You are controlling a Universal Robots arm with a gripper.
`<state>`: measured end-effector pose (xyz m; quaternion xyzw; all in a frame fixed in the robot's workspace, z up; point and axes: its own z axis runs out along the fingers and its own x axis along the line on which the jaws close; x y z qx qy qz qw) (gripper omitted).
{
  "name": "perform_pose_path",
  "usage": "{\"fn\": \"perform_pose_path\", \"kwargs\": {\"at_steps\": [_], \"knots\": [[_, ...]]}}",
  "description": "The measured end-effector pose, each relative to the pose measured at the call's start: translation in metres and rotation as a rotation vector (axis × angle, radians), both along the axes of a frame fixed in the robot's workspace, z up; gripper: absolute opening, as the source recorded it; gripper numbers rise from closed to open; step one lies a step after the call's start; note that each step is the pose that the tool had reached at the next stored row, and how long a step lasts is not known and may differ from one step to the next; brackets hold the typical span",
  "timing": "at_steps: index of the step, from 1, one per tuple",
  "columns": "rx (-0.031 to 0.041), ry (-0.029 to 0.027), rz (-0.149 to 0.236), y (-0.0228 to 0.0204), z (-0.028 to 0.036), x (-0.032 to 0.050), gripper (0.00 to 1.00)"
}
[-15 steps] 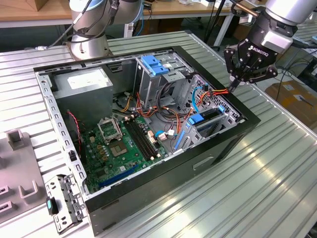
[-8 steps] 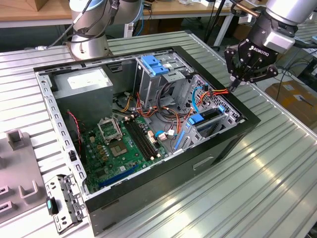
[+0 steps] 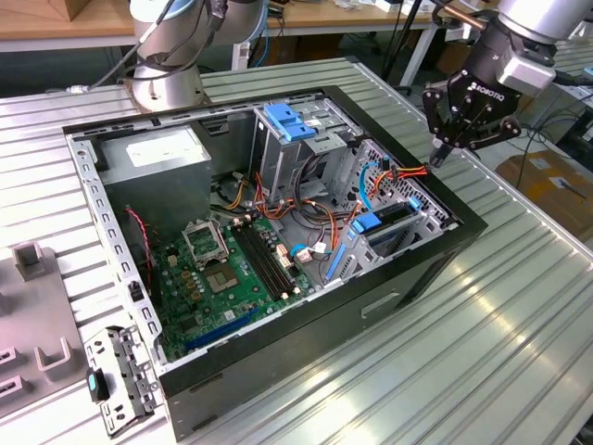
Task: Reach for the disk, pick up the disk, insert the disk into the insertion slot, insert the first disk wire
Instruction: 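Insert the first disk wire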
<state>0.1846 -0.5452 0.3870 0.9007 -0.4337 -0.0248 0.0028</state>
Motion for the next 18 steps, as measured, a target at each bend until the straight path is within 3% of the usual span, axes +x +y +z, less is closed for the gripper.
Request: {"fn": "perform_pose_path", "kwargs": {"at_steps": [2, 18], "knots": [[0.0001, 0.0, 0.002, 0.0016, -0.0001, 0.0015, 0.11], [0.0, 0.0, 0.002, 0.0018, 0.0, 0.0015, 0.11]]}}
